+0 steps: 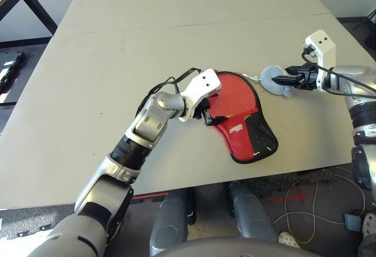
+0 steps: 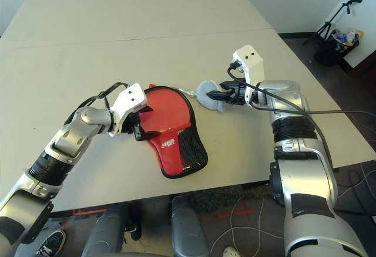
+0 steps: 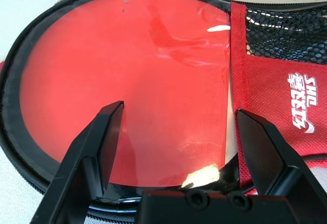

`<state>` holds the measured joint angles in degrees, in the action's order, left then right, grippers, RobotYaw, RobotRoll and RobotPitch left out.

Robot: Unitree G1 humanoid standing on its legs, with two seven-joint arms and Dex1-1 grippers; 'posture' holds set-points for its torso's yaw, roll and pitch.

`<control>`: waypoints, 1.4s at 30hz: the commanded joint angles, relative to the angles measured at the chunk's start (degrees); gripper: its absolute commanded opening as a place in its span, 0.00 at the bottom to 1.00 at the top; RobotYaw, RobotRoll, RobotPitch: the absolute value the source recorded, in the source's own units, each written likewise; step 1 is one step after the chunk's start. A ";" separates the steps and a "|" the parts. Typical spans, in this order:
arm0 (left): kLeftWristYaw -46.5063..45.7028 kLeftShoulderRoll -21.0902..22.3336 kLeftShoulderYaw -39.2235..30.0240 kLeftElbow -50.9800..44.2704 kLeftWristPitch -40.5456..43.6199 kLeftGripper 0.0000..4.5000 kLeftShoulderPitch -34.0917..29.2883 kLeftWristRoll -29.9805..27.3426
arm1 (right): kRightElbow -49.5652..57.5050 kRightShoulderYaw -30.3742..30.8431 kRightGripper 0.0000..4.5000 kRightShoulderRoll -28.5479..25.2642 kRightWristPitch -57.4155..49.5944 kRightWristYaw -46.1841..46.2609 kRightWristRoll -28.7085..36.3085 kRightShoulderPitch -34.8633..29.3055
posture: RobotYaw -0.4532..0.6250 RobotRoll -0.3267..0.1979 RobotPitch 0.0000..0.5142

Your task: Store the ping-pong paddle in its case and zip it.

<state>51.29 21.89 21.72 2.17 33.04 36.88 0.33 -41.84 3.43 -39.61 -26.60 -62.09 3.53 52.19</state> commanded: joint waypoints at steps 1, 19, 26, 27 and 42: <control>0.56 0.39 2.28 0.58 1.44 1.00 -1.70 0.51 | 2.10 0.82 0.21 -1.96 -2.46 -3.43 0.48 -2.96 | 0.30 0.62 0.40; 0.61 -0.11 2.78 0.94 1.59 1.00 -1.48 0.31 | 24.09 3.98 0.00 -13.42 -10.61 -20.54 7.05 -16.47 | 0.29 0.62 0.41; 0.40 0.10 2.91 1.06 1.56 1.00 -1.62 0.15 | 36.90 5.41 0.00 -20.94 -9.78 -30.15 13.33 -26.65 | 0.28 0.62 0.42; 0.37 0.11 2.92 1.05 1.57 1.00 -1.64 0.14 | 38.23 5.79 0.00 -21.94 -9.73 -30.37 14.51 -27.74 | 0.28 0.62 0.42; 0.15 -0.02 2.92 1.55 1.22 1.00 -1.64 0.12 | 49.40 11.20 0.00 -33.86 -5.13 -30.41 26.37 -38.09 | 0.28 0.62 0.43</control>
<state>51.61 21.40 22.99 1.98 33.23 36.90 -0.45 4.93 12.05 -72.46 -32.14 -90.54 27.88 15.82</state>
